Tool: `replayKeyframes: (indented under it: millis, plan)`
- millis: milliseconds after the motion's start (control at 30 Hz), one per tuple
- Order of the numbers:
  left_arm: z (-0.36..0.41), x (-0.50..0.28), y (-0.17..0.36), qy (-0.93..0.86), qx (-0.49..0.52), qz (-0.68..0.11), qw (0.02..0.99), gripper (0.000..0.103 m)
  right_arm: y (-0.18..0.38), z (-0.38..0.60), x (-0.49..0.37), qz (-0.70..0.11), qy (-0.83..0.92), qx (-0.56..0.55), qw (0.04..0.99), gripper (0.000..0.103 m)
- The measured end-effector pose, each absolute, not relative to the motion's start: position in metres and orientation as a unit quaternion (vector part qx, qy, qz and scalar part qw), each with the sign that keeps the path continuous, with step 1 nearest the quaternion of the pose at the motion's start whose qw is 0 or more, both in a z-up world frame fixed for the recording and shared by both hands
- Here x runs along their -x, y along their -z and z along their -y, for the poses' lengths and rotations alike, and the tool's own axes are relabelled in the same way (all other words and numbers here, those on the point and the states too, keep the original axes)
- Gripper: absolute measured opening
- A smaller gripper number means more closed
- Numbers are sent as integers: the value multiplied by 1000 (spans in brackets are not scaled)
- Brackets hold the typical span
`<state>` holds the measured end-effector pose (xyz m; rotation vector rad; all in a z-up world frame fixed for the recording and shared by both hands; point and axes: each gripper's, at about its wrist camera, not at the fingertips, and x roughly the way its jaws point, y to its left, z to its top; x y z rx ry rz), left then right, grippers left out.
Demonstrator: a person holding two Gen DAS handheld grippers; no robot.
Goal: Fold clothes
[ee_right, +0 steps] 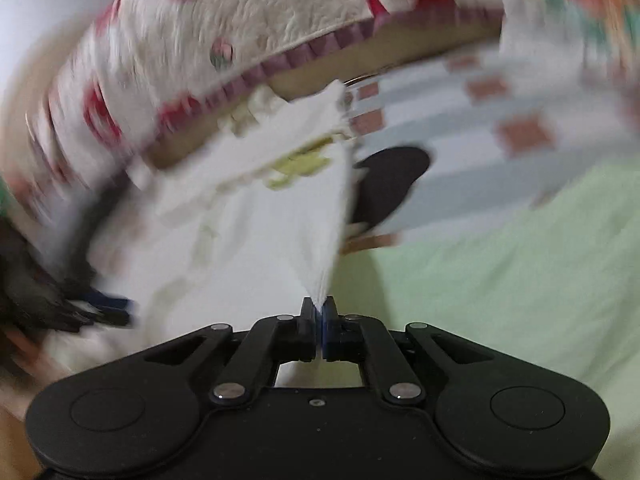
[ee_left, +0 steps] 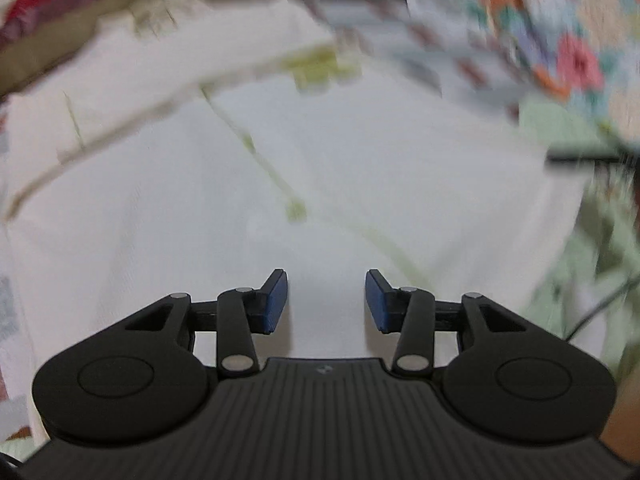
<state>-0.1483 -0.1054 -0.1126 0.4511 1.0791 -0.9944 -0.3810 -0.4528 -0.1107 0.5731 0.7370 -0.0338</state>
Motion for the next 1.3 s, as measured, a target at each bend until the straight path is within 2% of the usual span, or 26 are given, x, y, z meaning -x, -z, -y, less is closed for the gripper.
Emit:
replayKeyframes:
  millis: [67,167,233,267,300,500,533,567,600,733,867,967,1100,1300]
  plan:
    - [102,152,130,445,-228,-507,702,42,111,452,382,-372,-2,-276,886,5]
    - [100,153,128,454,-219,-505,701,43,119,457,385,-385,1,-293,875,13]
    - [99,154,125,461,-211,-501,701,45,129,467,389,-377,0,-341,861,29]
    - [99,154,123,465,-207,-500,701,45,135,472,390,-369,0,-369,853,52]
    - [98,155,122,468,-203,-498,701,45,142,477,392,-361,0,-396,844,63]
    - [96,156,109,494,-168,-480,705,48,177,479,384,-362,43,-447,817,65]
    - [98,155,108,492,-168,-482,706,49,178,477,382,-352,44,-451,819,63]
    - [101,155,109,485,-171,-486,707,49,179,475,381,-342,41,-454,822,41]
    - [104,155,109,478,-174,-491,707,49,177,473,379,-331,29,-454,827,6]
    - [103,148,123,448,-163,-534,698,49,147,466,369,-265,-24,-451,852,6]
    - [97,137,132,420,-149,-553,704,49,103,448,335,-244,-100,-425,866,6]
    - [84,130,122,407,-118,-535,731,49,75,425,297,-239,-165,-403,868,6]
    - [39,102,101,383,15,-520,763,46,47,368,236,-267,-263,-359,855,6]
    - [-56,62,97,346,282,-486,751,49,32,254,158,-355,-399,-255,806,5]
